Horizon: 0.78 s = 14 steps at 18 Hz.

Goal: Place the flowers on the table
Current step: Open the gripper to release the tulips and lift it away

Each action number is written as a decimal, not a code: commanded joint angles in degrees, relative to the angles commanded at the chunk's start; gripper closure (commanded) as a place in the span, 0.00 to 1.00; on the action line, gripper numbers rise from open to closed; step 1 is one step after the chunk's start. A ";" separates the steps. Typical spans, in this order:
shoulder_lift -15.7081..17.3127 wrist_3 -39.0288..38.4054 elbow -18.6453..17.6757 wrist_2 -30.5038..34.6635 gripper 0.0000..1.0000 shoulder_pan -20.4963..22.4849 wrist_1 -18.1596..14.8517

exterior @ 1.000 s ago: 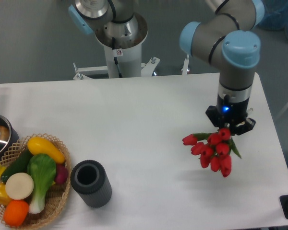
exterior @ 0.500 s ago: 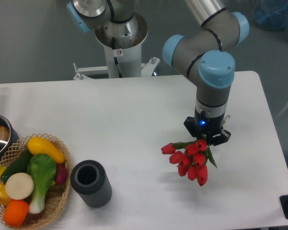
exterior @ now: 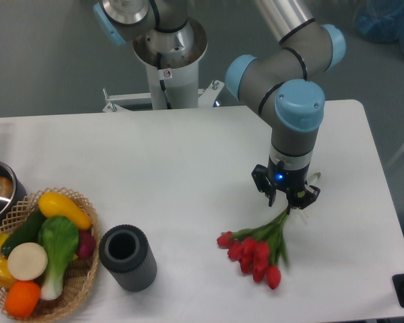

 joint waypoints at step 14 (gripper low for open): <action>0.88 0.70 1.06 -0.44 0.00 4.39 0.26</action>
